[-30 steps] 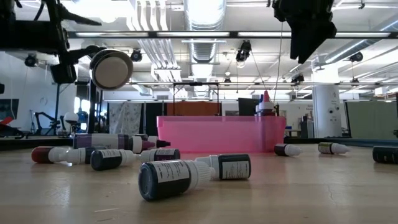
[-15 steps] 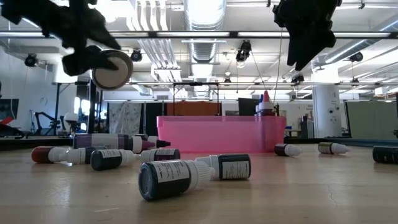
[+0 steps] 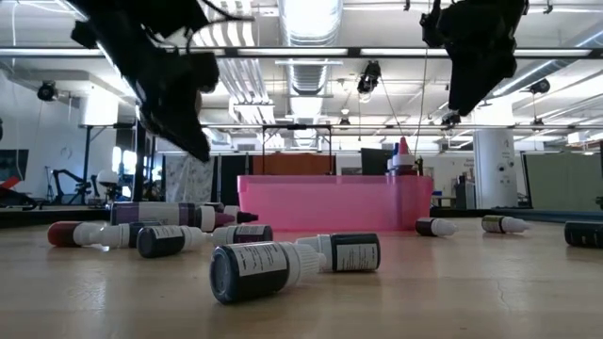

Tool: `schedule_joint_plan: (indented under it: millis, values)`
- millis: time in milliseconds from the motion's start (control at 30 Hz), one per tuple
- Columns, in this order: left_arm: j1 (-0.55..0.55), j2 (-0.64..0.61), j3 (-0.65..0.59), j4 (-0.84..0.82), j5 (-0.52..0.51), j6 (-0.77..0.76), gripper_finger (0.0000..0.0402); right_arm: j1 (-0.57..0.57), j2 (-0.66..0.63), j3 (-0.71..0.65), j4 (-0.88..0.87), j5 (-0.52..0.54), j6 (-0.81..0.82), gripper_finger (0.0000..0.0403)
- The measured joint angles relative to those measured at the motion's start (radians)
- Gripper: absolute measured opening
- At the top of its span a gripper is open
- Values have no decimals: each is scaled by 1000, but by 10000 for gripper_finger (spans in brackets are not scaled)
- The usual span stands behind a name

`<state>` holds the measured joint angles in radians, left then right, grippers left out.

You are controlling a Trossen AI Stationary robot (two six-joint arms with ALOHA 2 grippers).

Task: Pick & Place food coloring
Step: Put the large black food coloring bottle into the pink bin

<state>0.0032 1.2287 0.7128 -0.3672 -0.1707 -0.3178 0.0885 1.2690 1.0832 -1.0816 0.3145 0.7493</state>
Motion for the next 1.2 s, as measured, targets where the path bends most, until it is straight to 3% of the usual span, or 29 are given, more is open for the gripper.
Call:
schedule_joint_plan:
  millis: [200, 733, 1200]
  values:
    - [0, 139, 12, 92, 83, 10, 208, 1, 0, -6, 4, 0, 3, 214]
    - [0, 365, 116, 119, 106, 63, 208, 1, 0, -8, 13, 7, -28, 214]
    - [6, 373, 116, -59, 108, -20, 208, 1, 0, -9, 17, 32, -28, 214]
